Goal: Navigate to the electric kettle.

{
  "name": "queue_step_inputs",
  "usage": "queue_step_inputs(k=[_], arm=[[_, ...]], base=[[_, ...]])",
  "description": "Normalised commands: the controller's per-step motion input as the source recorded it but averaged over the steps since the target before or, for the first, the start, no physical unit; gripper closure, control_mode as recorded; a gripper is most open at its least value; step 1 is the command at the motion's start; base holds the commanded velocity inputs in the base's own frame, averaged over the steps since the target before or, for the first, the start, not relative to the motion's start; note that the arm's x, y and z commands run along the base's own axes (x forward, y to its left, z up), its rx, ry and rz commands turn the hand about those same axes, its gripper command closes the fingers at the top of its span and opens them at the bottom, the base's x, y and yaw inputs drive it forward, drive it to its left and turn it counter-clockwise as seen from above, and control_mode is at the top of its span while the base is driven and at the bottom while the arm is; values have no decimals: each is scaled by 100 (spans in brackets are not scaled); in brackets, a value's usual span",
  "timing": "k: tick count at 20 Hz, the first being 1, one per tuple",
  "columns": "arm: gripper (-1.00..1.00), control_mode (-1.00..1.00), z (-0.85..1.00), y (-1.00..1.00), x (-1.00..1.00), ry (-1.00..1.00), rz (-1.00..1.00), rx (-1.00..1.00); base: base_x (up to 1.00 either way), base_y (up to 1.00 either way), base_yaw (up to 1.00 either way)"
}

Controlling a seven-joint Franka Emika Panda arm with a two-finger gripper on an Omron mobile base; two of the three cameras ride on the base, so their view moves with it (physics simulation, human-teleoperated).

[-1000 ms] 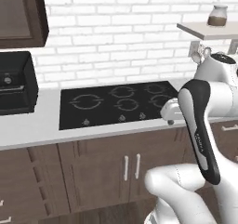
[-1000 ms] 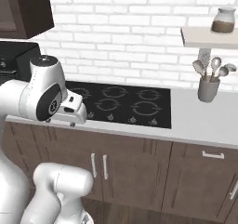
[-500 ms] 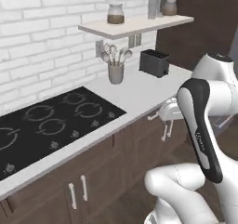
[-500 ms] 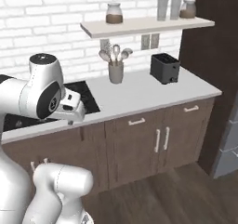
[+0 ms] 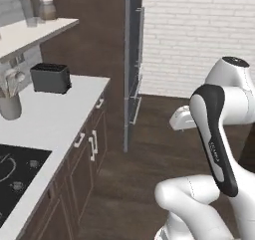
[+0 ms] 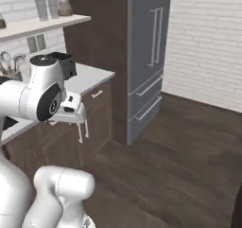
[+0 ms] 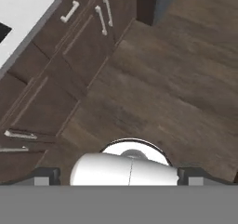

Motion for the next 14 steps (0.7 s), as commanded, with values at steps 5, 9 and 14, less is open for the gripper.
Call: queue_step_inputs(k=[5,9,14], arm=[[-100,100,0,0,0,0,0,0],[-100,100,0,0,0,0,0,0],[-100,100,0,0,0,0,0,0]], base=[[0,0,-100],[0,0,-100],[0,0,-100]])
